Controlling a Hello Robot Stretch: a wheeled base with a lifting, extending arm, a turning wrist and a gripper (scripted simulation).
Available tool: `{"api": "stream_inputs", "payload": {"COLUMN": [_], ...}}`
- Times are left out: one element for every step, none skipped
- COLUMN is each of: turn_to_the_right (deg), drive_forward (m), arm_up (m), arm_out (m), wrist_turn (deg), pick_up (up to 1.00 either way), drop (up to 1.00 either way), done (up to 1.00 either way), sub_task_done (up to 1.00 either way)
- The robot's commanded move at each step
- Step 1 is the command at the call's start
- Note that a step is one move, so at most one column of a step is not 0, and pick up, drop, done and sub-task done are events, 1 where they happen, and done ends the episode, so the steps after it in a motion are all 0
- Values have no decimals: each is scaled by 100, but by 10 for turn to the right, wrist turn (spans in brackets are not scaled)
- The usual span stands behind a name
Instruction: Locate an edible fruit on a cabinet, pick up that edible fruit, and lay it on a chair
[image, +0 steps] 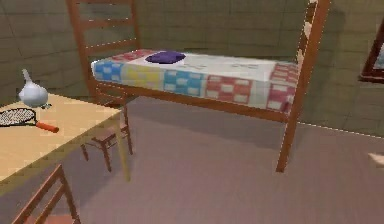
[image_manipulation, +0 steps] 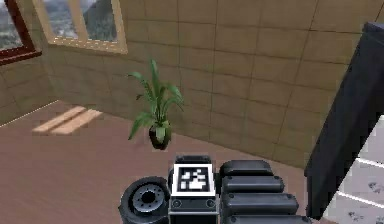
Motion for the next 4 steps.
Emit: {"api": "stream_inputs", "payload": {"turn_to_the_right": [0,-450,-120,450], "drive_forward": [60,0,0,0], "arm_up": [0,0,0,0], "arm_out": [0,0,0,0], "wrist_turn": [0,0,0,0], "pick_up": [0,0,0,0], "drop": [0,0,0,0], "done": [0,0,0,0], "sub_task_done": [0,0,0,0]}}
